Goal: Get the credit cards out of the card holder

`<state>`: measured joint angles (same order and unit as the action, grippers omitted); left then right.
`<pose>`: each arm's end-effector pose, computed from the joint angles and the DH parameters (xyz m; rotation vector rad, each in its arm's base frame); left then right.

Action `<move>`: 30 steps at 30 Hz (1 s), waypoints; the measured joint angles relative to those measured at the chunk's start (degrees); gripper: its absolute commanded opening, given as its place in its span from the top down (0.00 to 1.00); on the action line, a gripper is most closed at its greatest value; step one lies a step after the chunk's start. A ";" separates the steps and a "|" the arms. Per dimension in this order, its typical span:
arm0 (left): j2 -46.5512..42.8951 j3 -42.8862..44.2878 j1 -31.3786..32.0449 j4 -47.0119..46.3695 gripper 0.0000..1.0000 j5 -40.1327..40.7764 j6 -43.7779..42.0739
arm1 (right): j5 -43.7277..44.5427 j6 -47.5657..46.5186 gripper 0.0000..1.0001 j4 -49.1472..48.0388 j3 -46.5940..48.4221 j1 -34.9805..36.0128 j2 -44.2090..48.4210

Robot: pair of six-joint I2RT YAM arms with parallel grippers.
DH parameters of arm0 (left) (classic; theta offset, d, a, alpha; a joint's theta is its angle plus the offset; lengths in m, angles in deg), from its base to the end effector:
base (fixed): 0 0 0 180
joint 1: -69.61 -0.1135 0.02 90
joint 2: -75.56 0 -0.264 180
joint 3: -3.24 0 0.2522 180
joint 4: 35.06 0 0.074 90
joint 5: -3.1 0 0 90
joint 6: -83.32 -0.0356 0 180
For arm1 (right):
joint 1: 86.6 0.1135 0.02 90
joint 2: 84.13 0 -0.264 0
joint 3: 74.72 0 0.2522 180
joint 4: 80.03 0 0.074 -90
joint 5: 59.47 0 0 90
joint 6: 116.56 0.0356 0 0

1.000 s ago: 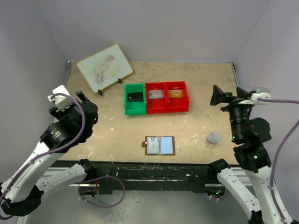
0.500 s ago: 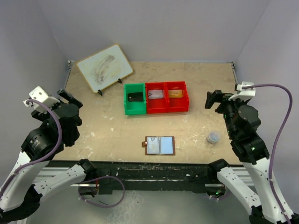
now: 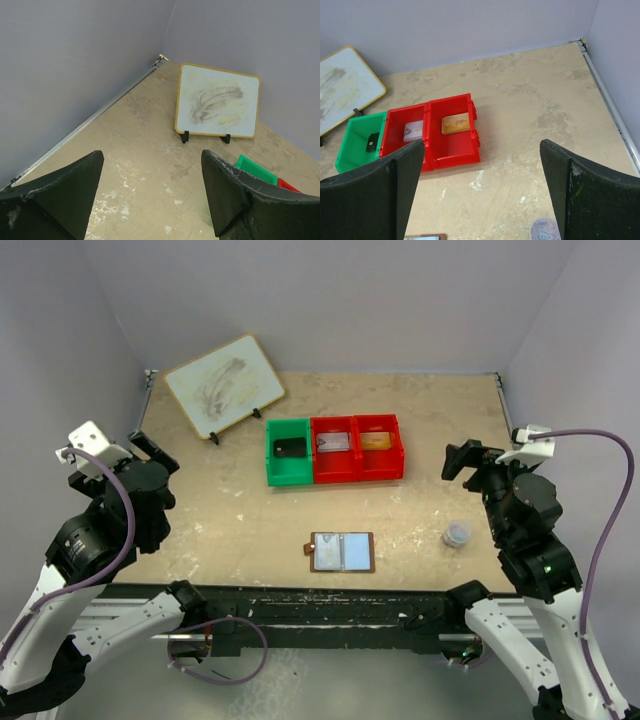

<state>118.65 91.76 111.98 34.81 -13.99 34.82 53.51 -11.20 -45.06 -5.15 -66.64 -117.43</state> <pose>0.0828 -0.0295 0.4386 -0.7169 1.5370 0.1826 0.1076 0.0243 0.4101 0.2548 1.5315 0.1773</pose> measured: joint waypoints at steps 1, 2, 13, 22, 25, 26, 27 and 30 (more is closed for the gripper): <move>0.00 0.00 0.00 0.00 0.23 -0.07 0.00 | 0.00 0.24 0.00 0.02 0.00 0.00 0.02; -0.02 0.00 0.00 0.02 0.23 -0.11 0.04 | -0.02 0.55 0.00 0.11 0.00 0.00 0.07; -0.26 0.00 0.00 0.90 0.23 -0.68 0.94 | -0.63 3.19 0.00 2.16 -0.02 0.00 1.11; -0.46 -0.02 0.00 0.87 0.23 0.70 1.20 | -0.59 3.54 0.00 2.97 -0.02 0.00 1.11; -0.42 -0.04 0.00 0.59 0.23 0.90 1.20 | -0.39 3.54 0.00 3.04 0.00 0.00 1.11; -0.42 -0.11 0.00 0.50 0.23 0.92 1.20 | -0.04 3.63 0.00 3.10 0.00 0.00 1.11; -0.42 -0.26 0.00 0.48 0.23 0.92 1.20 | 0.31 3.85 0.00 3.17 0.00 0.00 1.14; -0.37 -0.74 0.00 0.44 0.23 1.11 1.18 | 1.18 4.44 0.00 3.15 0.00 0.00 1.62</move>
<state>118.28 91.02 111.98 35.25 -12.88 36.00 54.69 -6.76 -41.91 -5.15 -66.64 -115.81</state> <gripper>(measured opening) 0.770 0.997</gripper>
